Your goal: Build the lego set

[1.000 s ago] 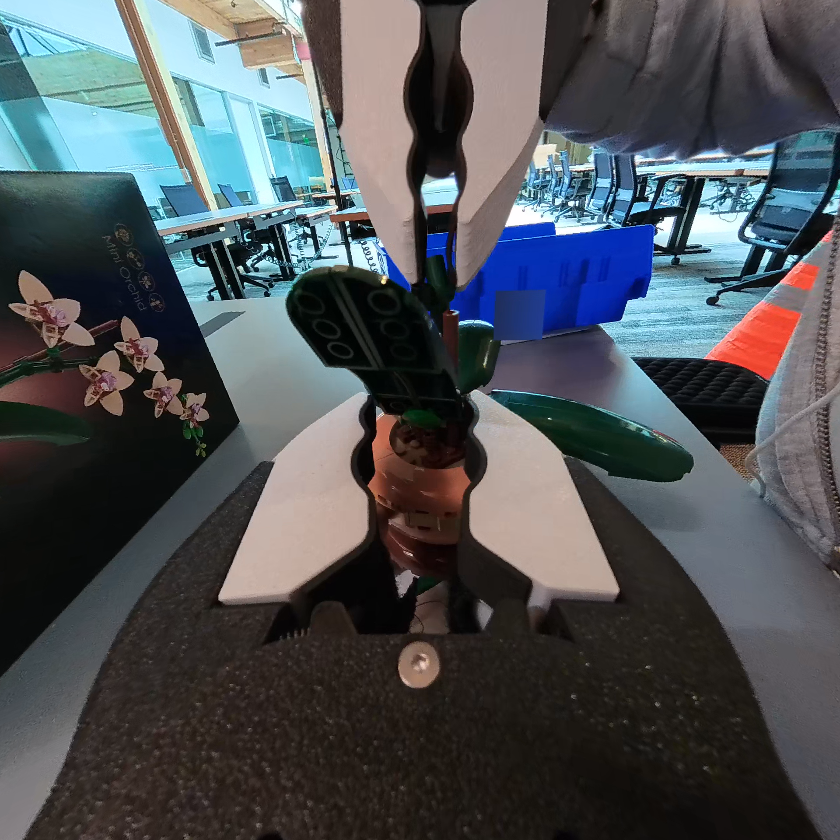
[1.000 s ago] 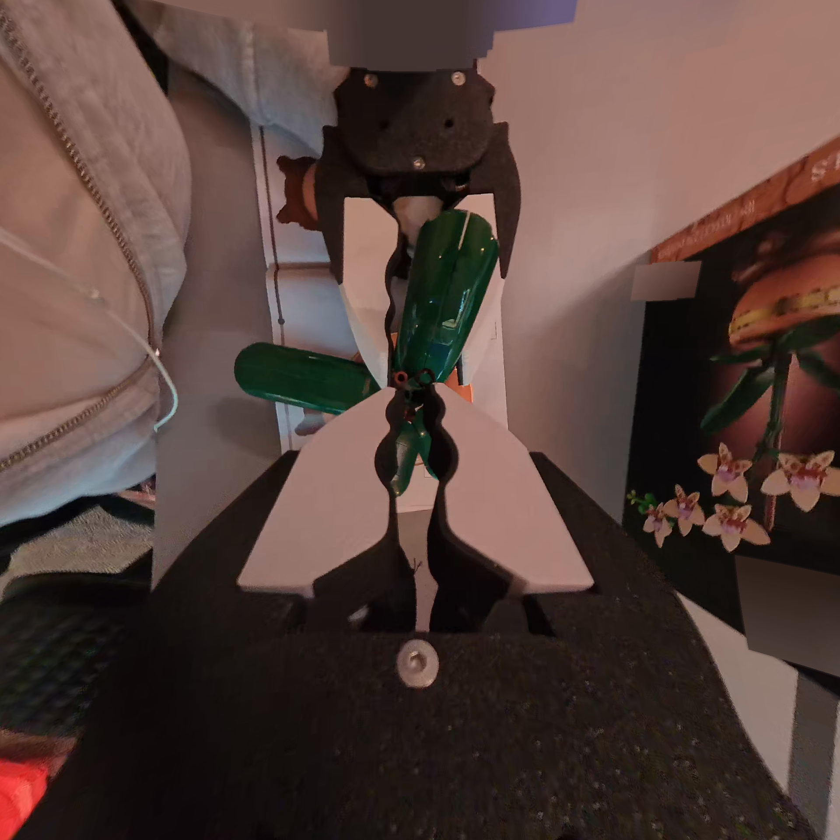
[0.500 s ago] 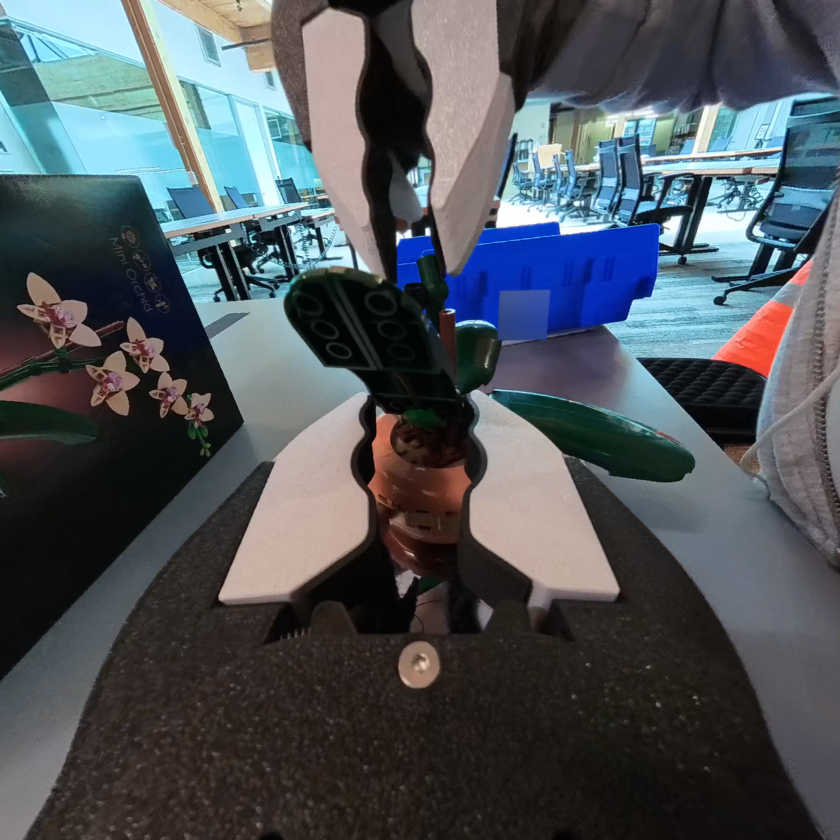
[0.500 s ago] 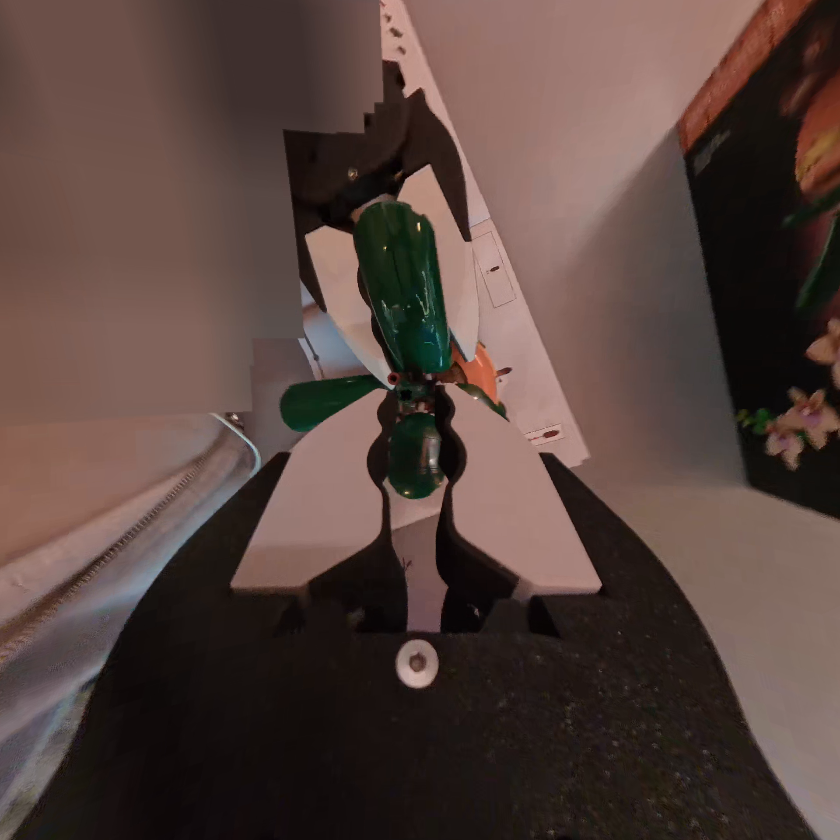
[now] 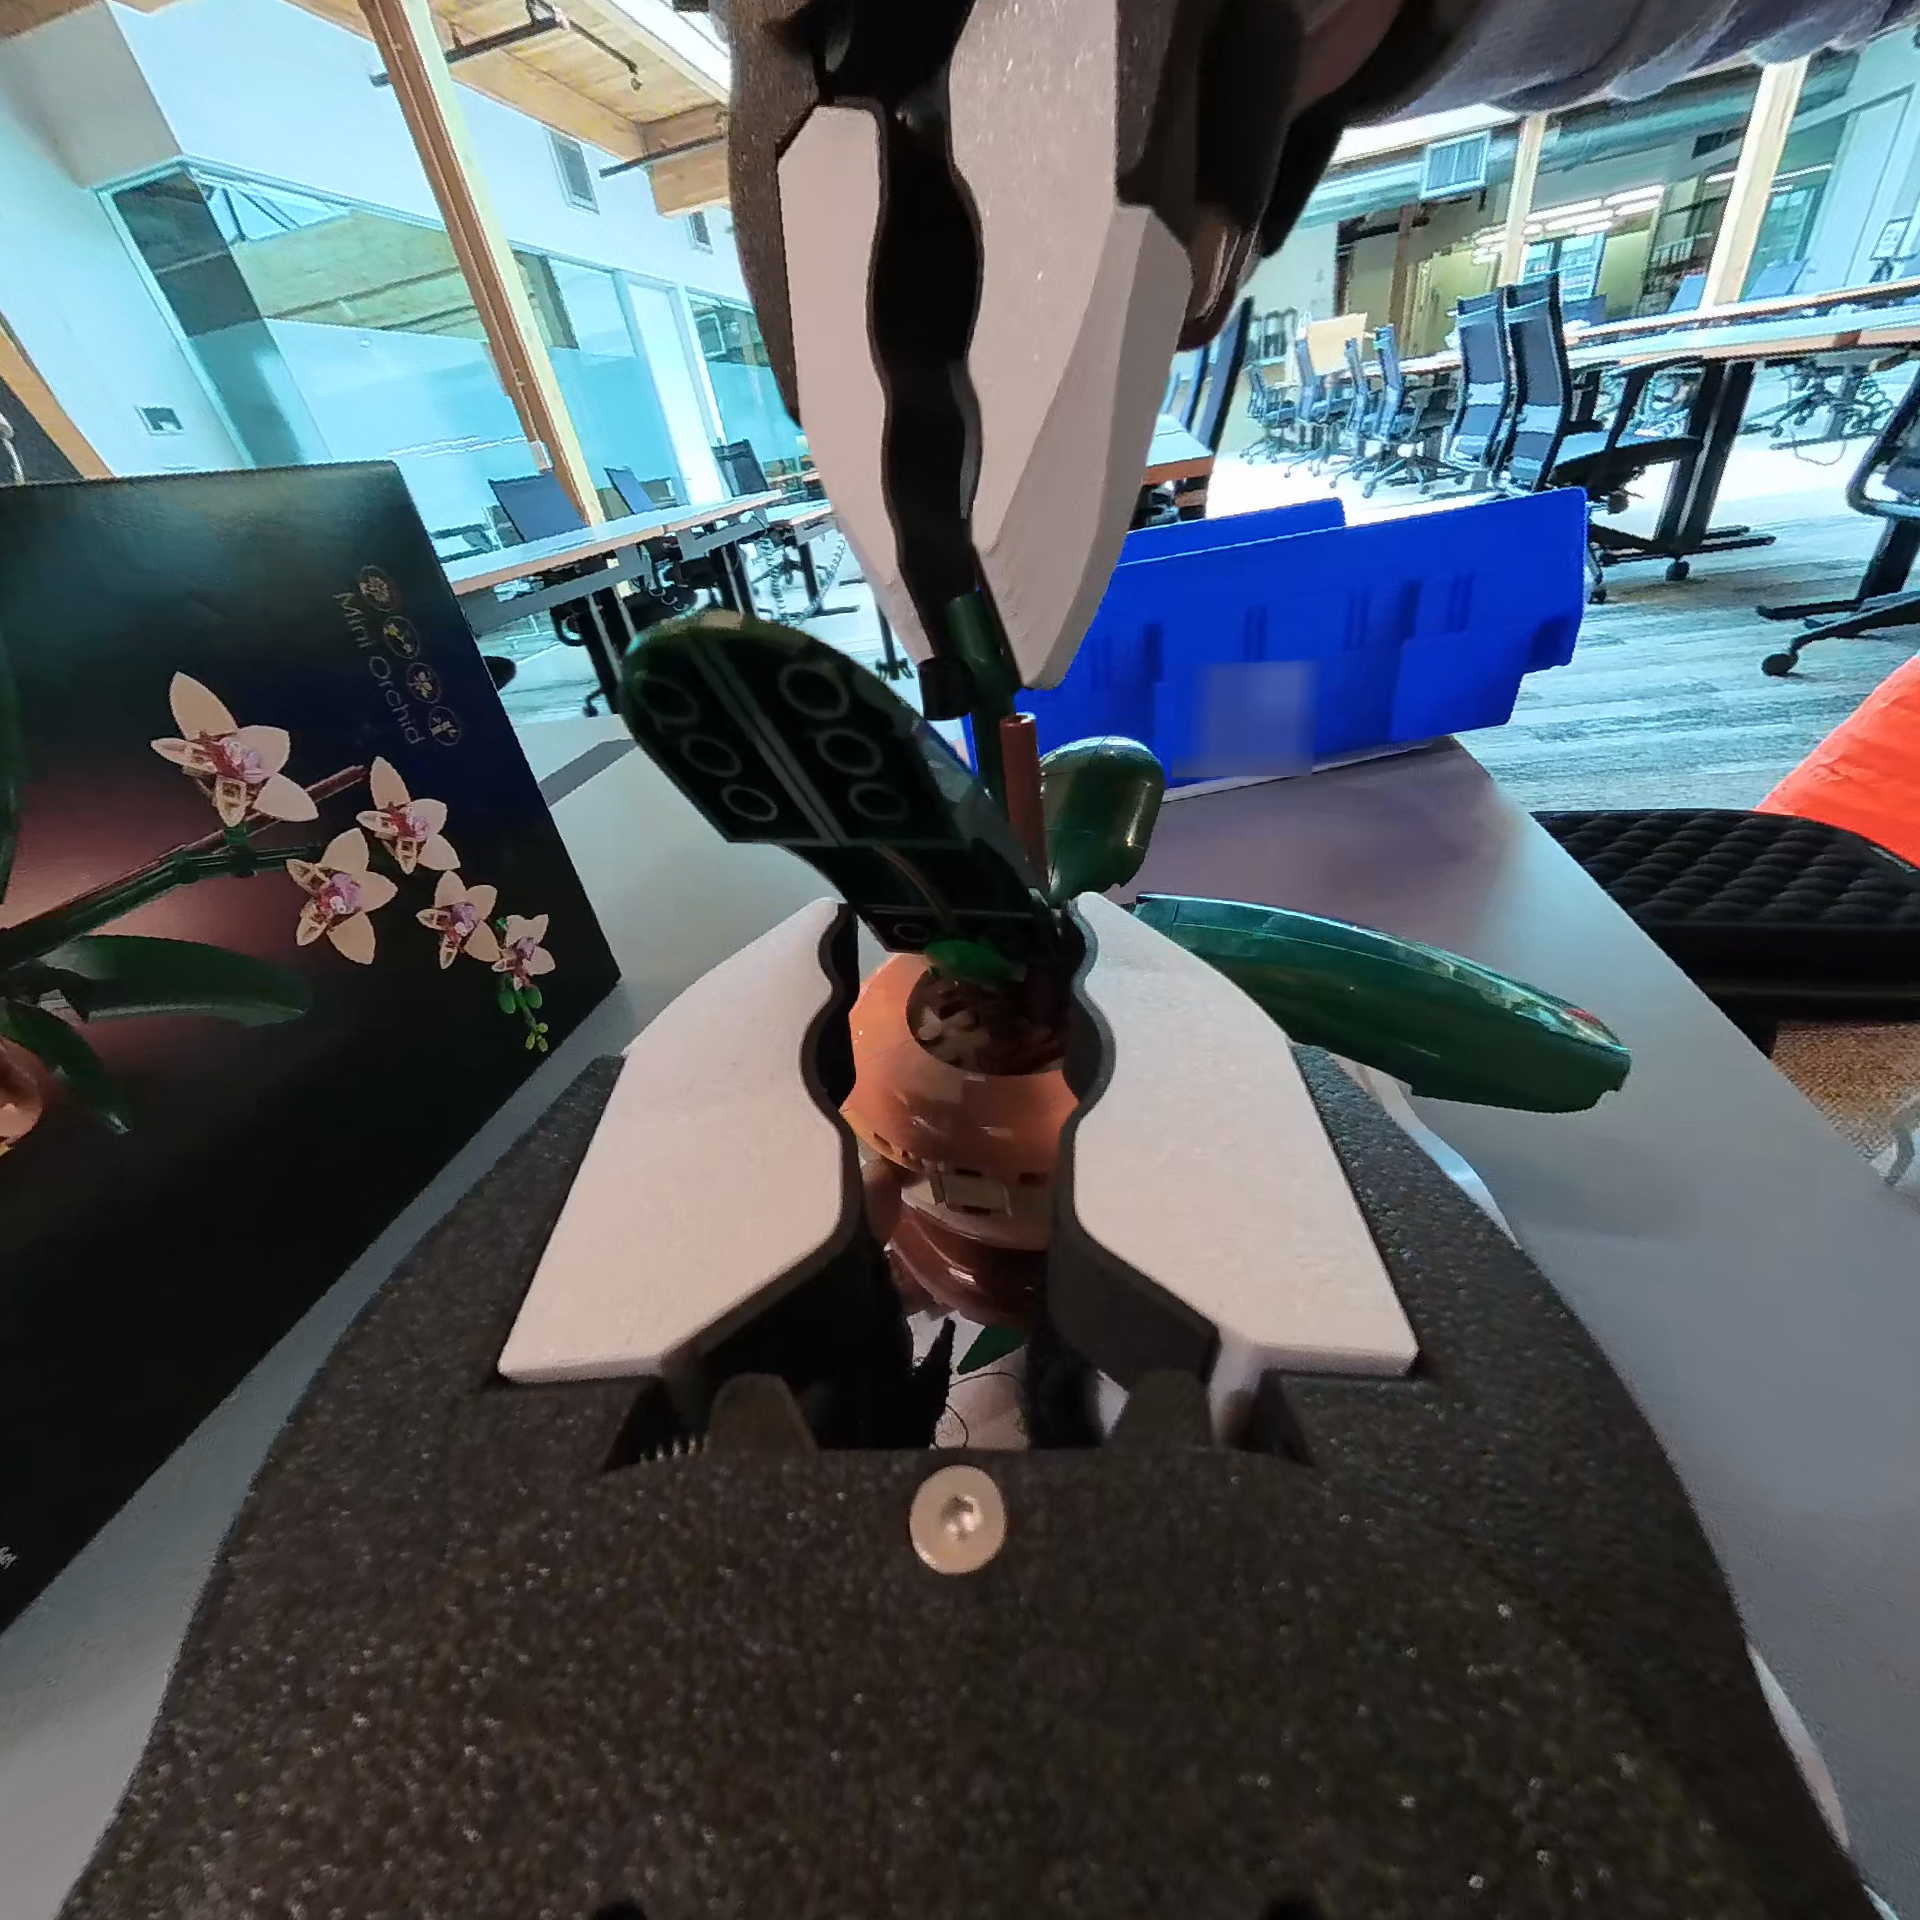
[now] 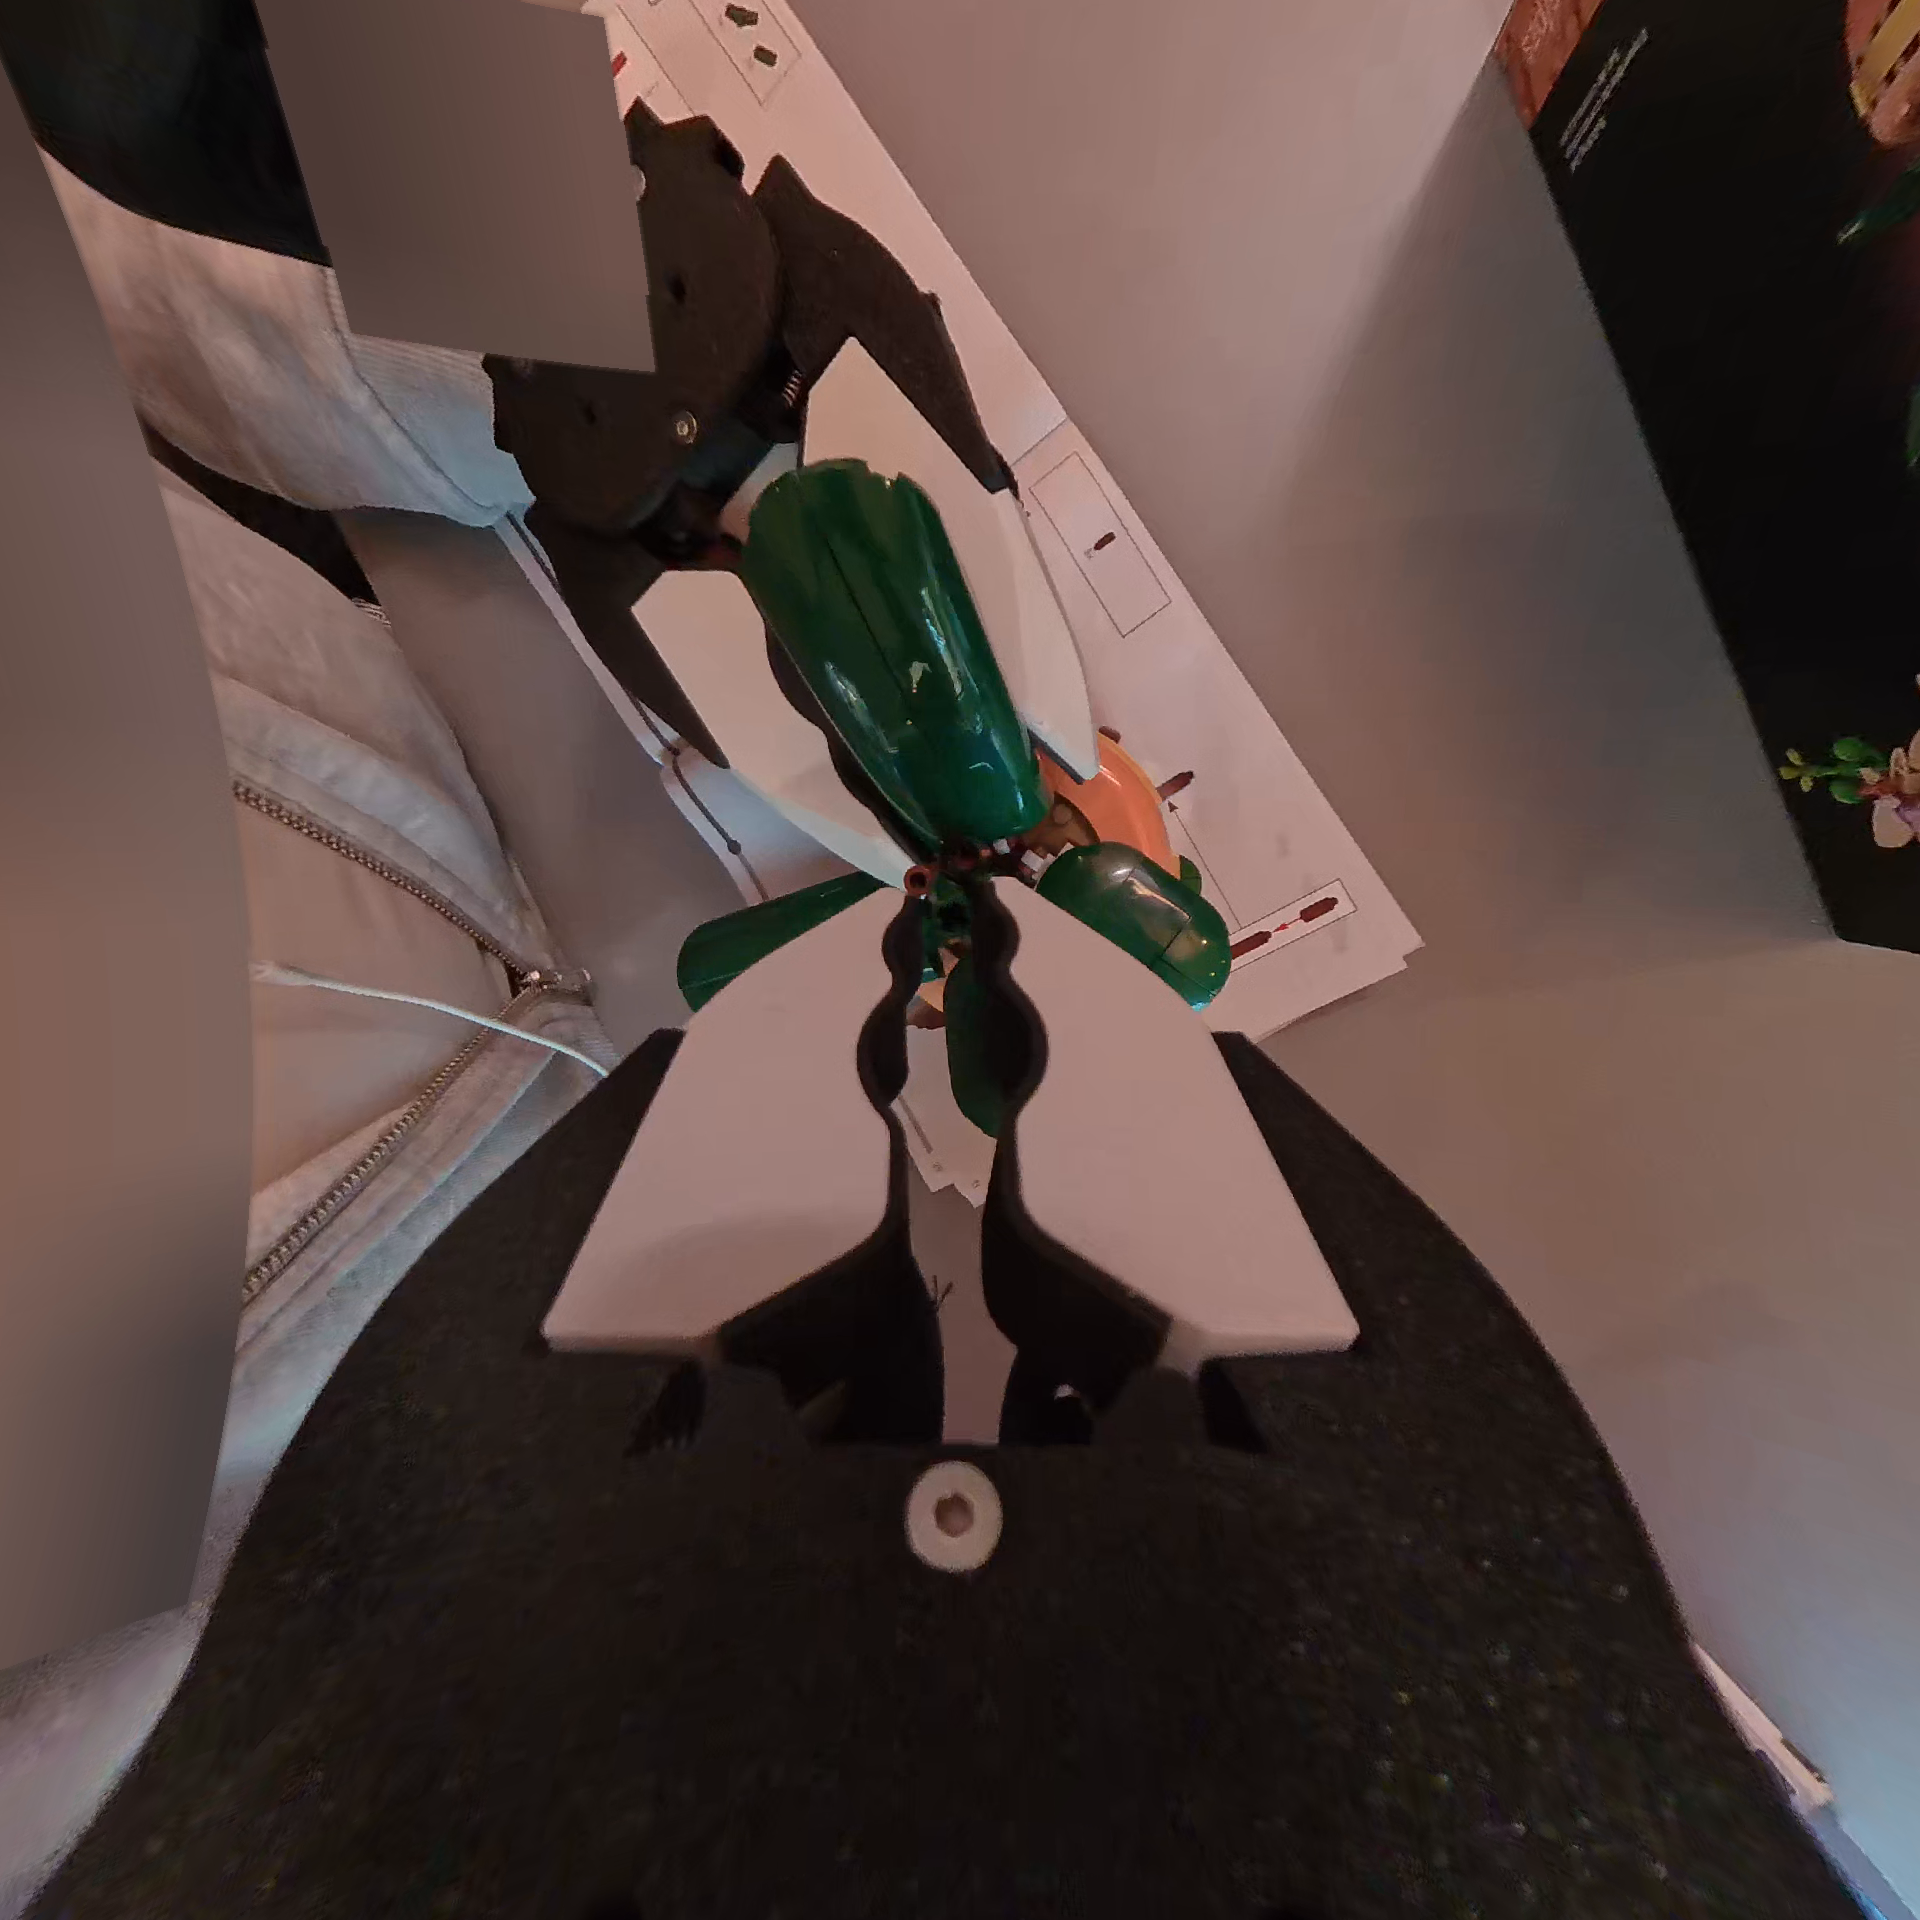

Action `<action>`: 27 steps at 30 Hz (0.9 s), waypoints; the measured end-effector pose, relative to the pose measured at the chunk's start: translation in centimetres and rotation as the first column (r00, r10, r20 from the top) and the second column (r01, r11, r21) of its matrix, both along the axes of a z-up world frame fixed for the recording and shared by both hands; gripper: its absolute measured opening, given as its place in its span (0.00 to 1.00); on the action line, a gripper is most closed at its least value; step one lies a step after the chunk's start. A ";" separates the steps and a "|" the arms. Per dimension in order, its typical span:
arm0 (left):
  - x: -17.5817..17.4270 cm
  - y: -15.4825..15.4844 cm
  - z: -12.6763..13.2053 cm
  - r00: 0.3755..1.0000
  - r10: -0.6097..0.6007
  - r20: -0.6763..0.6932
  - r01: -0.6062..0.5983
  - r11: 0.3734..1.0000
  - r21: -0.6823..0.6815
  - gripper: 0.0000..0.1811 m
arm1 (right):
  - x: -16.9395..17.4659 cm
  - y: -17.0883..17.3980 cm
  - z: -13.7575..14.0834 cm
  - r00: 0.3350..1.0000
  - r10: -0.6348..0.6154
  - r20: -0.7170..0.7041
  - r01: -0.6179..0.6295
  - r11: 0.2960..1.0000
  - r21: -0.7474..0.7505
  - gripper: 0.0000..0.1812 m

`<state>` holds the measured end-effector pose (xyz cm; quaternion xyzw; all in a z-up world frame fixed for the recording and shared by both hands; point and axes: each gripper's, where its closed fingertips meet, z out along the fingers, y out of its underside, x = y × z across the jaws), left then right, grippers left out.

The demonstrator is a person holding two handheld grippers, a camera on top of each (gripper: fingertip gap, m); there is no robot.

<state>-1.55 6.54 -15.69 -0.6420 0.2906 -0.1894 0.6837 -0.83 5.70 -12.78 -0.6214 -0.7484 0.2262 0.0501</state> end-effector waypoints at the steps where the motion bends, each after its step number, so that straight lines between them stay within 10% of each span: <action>1: 0.0 0.0 0.0 1.000 0.001 -0.001 -0.001 1.000 0.001 0.20 | 0.0 0.0 0.0 1.000 0.002 0.005 -0.002 1.000 0.000 0.05; 20: 0.0 0.0 -0.1 0.998 -0.048 0.031 0.049 0.998 -0.040 0.19 | -0.1 0.6 -0.2 0.804 0.593 0.049 -0.589 0.780 0.212 0.03; 27: 0.0 0.0 -0.1 1.000 -0.022 0.013 0.022 1.000 -0.017 0.20 | 0.1 0.3 0.3 0.967 0.249 0.055 -0.250 0.968 0.014 0.05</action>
